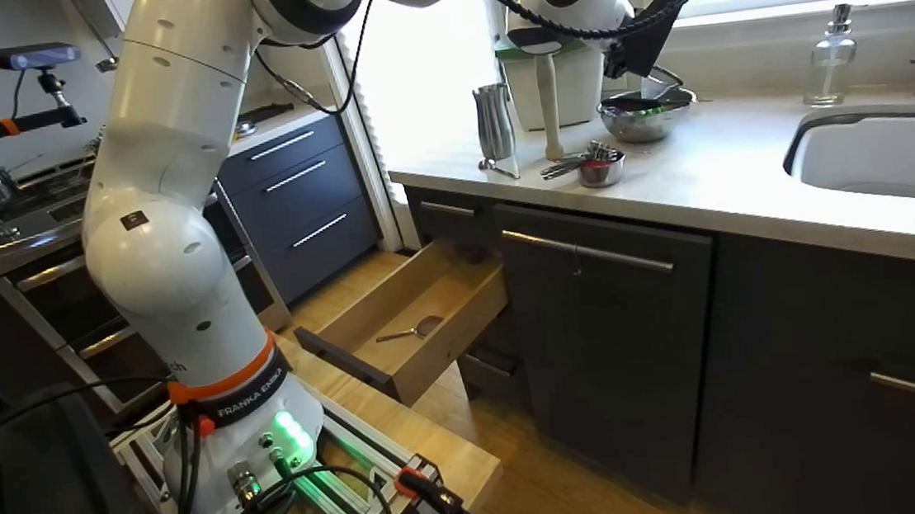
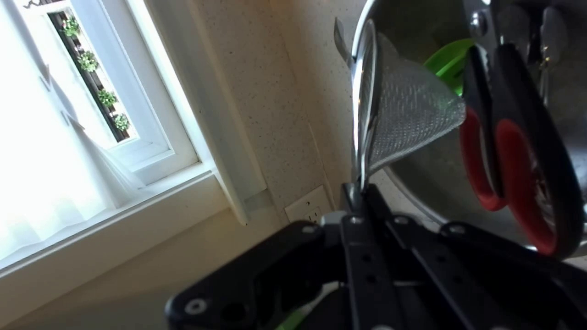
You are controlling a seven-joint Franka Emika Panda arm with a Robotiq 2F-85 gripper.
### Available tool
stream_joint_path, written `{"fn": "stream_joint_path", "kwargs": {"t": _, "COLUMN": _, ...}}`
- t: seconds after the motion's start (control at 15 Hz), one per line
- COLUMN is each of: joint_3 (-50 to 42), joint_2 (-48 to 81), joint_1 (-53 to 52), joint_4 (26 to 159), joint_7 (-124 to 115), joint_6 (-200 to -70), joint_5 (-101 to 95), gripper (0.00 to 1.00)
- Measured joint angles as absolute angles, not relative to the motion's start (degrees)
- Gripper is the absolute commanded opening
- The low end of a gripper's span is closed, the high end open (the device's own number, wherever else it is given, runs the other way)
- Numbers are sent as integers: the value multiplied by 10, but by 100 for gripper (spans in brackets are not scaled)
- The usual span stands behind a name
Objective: Remove the strainer from the silver tin and put it in the silver bowl
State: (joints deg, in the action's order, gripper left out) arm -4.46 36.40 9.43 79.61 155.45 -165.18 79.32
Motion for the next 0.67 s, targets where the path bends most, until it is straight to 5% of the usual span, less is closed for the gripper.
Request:
{"fn": "stream_joint_path", "kwargs": {"t": 0.53, "joint_3": -28, "joint_2": 366, "joint_1": 109, "joint_4": 785, "joint_7": 1554, "joint_6": -1652, "joint_5": 793, "gripper": 95}}
{"fn": "stream_joint_path", "kwargs": {"t": 0.67, "joint_3": -25, "joint_2": 366, "joint_1": 110, "joint_4": 779, "joint_7": 1554, "joint_6": -1652, "joint_5": 793, "gripper": 100}}
